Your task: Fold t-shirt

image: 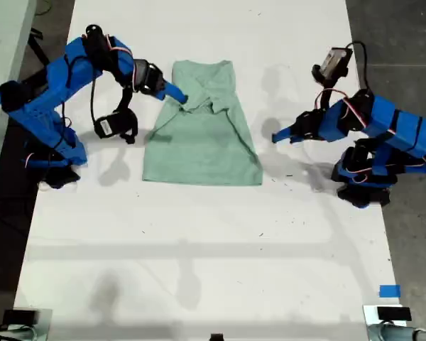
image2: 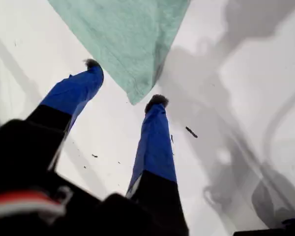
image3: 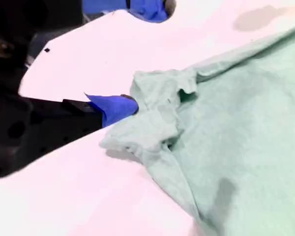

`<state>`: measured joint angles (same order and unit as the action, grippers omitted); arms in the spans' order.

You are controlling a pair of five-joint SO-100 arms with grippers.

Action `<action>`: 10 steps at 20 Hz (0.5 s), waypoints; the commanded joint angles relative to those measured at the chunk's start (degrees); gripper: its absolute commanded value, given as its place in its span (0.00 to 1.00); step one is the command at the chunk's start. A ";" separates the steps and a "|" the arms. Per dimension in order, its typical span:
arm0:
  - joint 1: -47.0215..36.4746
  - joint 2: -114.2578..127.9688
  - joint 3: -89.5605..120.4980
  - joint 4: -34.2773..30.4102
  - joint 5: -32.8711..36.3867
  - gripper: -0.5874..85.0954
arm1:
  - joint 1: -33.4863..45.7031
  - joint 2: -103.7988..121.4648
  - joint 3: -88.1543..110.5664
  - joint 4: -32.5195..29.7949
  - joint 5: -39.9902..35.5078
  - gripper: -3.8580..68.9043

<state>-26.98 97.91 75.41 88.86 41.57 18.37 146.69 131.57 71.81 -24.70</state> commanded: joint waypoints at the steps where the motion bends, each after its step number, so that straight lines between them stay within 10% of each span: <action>1: 5.89 12.92 18.46 -2.81 -6.68 0.37 | -3.60 -2.37 1.85 -6.33 2.02 0.38; 10: 17.67 18.81 41.31 -12.74 -21.27 0.36 | -7.73 -24.96 -0.44 -17.84 3.78 0.40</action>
<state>-10.99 114.96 116.72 77.78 21.53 11.51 125.68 135.62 56.25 -21.27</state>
